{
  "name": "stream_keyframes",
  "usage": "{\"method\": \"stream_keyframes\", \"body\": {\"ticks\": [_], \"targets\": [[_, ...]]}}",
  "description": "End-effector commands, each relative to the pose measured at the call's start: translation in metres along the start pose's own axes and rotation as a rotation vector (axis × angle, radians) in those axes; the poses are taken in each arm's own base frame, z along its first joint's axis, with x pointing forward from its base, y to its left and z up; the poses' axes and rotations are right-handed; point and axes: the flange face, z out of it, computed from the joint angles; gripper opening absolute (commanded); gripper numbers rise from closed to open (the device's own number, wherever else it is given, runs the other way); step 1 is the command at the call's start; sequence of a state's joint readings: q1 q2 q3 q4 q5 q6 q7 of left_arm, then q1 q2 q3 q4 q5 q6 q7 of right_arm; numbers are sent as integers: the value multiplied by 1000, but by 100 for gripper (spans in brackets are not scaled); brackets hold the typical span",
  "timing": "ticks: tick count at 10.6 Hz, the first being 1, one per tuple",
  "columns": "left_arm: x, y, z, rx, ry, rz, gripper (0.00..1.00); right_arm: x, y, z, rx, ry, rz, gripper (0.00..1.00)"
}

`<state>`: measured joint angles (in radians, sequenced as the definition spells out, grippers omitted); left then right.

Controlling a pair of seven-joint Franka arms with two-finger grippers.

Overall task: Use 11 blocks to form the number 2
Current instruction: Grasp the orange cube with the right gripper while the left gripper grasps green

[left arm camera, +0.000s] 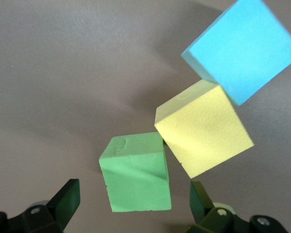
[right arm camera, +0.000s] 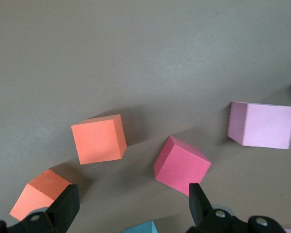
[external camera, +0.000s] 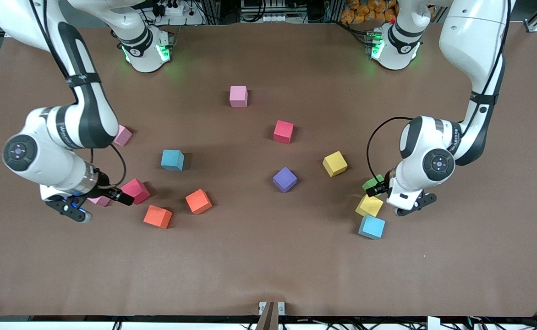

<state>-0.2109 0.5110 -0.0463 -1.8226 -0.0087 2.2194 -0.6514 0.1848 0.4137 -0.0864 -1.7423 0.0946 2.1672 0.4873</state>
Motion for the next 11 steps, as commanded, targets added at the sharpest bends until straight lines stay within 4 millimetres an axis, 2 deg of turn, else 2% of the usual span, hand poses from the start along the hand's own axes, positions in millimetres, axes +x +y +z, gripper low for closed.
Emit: {"method": "stream_keyframes", "body": {"ticks": [1, 3, 7, 11], "targets": [[-9, 3, 12, -2, 1, -12, 100, 5, -34, 19, -12, 7, -37, 100], [-11, 3, 18, 5, -8, -11, 100, 3, -54, 47, -24, 4, -64, 100], [-15, 5, 33, 30, -19, 6, 100, 9, -56, 79, -26, 19, -73, 100], [-16, 6, 41, 40, -27, 10, 100, 13, -60, 89, -13, 38, -73, 100]]}}
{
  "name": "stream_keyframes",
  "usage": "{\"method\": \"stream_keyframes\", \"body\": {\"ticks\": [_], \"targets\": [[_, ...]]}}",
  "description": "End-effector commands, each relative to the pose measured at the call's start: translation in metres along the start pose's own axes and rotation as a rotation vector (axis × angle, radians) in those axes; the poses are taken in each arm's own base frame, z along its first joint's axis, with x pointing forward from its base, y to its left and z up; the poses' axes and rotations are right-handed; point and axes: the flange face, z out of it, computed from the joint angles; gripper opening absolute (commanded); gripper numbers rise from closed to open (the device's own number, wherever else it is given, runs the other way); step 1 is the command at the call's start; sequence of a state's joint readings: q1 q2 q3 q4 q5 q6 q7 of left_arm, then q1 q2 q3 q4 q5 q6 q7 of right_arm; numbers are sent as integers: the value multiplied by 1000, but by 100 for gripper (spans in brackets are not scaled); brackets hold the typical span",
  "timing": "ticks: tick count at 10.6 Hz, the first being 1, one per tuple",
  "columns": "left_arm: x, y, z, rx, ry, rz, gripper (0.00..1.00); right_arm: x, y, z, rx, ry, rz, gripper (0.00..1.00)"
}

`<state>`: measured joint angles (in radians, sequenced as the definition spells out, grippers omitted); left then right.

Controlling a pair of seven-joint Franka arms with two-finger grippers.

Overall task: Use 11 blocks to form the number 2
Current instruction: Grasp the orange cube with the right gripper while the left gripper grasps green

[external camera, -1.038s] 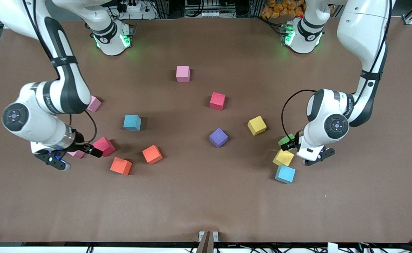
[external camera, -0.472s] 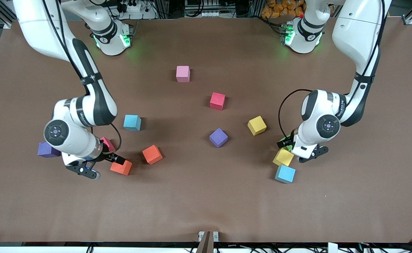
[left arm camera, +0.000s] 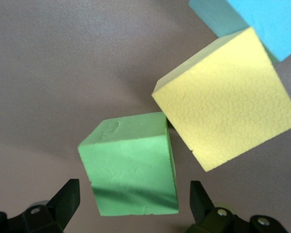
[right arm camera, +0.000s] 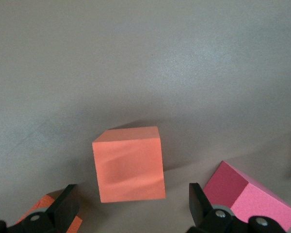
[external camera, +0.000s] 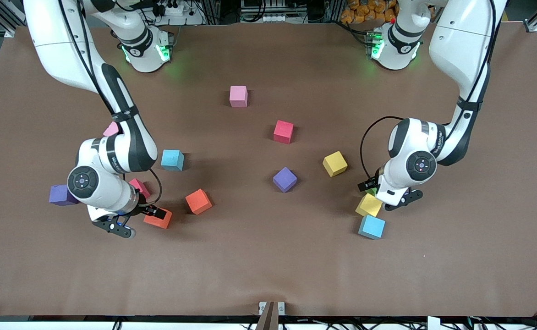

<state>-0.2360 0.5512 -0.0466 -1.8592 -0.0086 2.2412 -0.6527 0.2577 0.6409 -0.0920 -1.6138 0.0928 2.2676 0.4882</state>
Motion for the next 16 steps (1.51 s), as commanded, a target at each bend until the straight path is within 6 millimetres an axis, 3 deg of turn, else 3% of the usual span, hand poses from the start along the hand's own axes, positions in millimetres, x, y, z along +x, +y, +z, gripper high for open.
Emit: {"method": "stream_keyframes", "body": {"ticks": [1, 6, 14, 15, 16], "targets": [[3, 0, 4, 5, 13, -15, 100, 7, -4, 3, 11, 24, 2, 100], [4, 2, 12, 6, 15, -15, 100, 11, -5, 29, 13, 37, 8, 100], [6, 2, 21, 3, 18, -16, 100, 7, -9, 50, 9, 34, 0, 100], [6, 2, 21, 3, 18, -18, 100, 8, -8, 50, 10, 33, 1, 86], [6, 3, 21, 2, 20, -16, 100, 9, -5, 50, 10, 32, 6, 58]]}}
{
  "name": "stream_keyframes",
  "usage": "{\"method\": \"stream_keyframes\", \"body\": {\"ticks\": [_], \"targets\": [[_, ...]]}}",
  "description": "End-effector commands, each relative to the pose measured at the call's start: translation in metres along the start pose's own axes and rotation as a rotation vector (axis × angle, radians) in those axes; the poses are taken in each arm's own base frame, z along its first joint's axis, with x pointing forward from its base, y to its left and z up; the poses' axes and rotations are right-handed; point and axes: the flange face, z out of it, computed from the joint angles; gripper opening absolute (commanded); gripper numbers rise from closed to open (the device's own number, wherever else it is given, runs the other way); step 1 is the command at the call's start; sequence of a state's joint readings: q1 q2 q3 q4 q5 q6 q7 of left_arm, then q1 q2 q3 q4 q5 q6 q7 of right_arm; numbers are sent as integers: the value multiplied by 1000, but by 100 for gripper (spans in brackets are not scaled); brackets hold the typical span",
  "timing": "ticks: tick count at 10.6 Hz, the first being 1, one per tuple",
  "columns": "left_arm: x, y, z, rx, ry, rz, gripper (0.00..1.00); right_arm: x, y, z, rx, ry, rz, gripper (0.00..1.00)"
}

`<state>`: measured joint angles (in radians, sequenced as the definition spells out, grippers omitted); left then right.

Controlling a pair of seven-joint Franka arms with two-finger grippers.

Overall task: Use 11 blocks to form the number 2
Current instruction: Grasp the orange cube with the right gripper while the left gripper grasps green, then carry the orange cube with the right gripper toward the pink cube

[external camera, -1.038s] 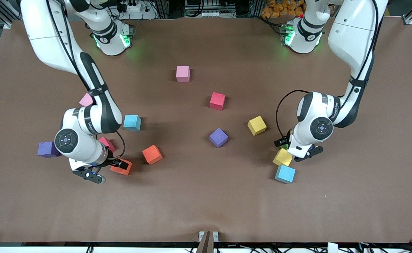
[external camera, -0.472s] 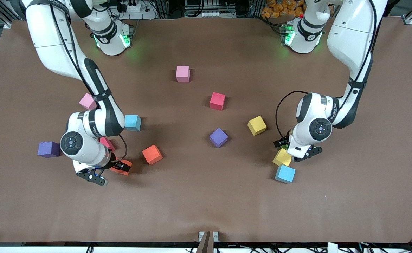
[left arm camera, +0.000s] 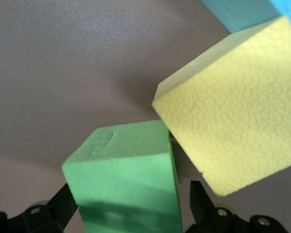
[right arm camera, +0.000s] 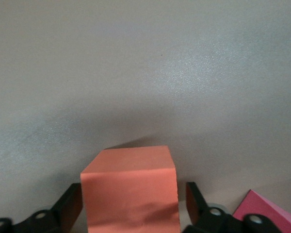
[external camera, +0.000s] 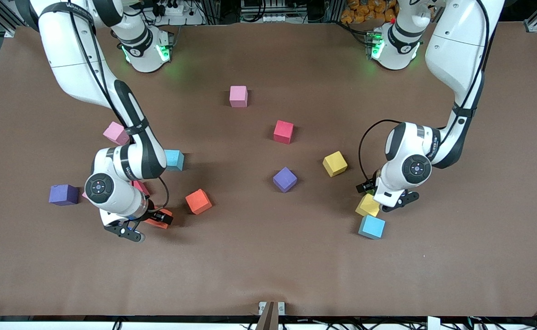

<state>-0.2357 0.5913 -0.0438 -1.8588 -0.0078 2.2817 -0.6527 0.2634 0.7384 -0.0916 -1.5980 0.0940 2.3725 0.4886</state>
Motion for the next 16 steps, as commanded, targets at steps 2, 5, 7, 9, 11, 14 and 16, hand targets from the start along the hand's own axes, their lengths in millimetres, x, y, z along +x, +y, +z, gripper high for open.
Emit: {"method": "stream_keyframes", "body": {"ticks": [2, 5, 7, 9, 11, 14, 16], "targets": [[2, 2, 0, 3, 18, -15, 100, 6, 0, -1, 7, 5, 10, 30], [2, 3, 0, 4, 18, -13, 100, 6, -9, -47, 31, 48, -84, 30], [3, 3, 0, 2, 20, -13, 100, -14, -11, -110, 43, 37, -217, 33], [3, 3, 3, 3, 19, -15, 100, -56, -21, -147, 67, 10, -411, 33], [3, 3, 3, 4, 20, -14, 20, -93, -31, -167, 86, 9, -595, 33], [3, 3, 1, 3, 21, -18, 0, -180, -74, -167, 78, -8, -1070, 32], [3, 2, -1, 1, 24, -21, 0, -236, -101, -156, -37, 5, -1316, 33]]}}
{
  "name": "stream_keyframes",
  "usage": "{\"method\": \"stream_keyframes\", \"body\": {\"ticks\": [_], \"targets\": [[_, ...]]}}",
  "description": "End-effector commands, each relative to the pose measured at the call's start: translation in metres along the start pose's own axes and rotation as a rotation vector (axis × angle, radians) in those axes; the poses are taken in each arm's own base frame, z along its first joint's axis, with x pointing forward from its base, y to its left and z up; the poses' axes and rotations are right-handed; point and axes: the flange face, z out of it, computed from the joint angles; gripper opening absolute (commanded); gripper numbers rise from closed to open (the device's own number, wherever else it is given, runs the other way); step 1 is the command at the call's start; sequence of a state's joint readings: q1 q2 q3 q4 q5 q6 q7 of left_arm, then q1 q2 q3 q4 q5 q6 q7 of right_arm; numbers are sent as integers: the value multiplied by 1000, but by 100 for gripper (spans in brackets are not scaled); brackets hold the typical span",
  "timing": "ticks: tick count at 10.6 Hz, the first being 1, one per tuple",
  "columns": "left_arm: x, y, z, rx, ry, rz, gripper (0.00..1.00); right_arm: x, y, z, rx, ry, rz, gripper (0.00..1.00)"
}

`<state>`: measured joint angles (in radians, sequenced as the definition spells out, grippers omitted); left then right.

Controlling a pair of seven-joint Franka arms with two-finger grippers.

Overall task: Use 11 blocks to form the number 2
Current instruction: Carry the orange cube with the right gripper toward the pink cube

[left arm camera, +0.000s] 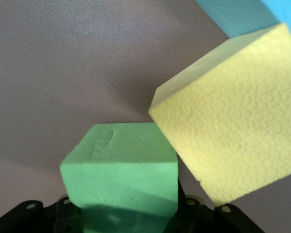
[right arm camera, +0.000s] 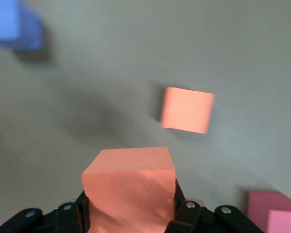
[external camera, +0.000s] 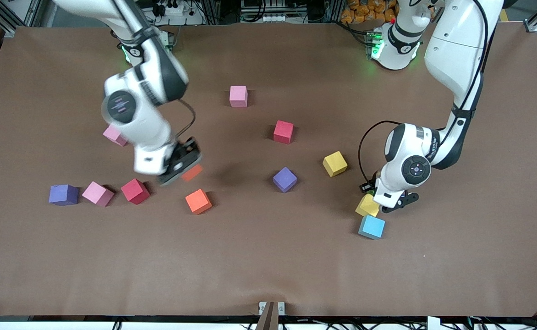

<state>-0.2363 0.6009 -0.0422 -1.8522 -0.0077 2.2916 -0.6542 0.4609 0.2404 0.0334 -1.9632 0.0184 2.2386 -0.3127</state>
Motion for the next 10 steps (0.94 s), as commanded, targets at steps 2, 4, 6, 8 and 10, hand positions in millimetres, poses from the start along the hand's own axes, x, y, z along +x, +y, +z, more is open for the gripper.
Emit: {"method": "stream_keyframes", "body": {"ticks": [2, 4, 6, 8, 10], "targets": [[4, -1, -18, -10, 36, -23, 0, -12, -114, 14, -66, -24, -319, 33], [6, -3, -43, -31, 60, -29, 0, -19, -183, 28, -62, -23, -446, 33], [-1, 0, -78, -46, 79, -34, 0, -29, -245, 39, -52, -19, -556, 33], [-21, 16, -97, -48, 74, -28, 0, -41, -295, 49, -33, -2, -642, 34], [-43, 30, -101, -23, 27, -55, 0, -48, -335, 53, -20, 27, -710, 34]]}}
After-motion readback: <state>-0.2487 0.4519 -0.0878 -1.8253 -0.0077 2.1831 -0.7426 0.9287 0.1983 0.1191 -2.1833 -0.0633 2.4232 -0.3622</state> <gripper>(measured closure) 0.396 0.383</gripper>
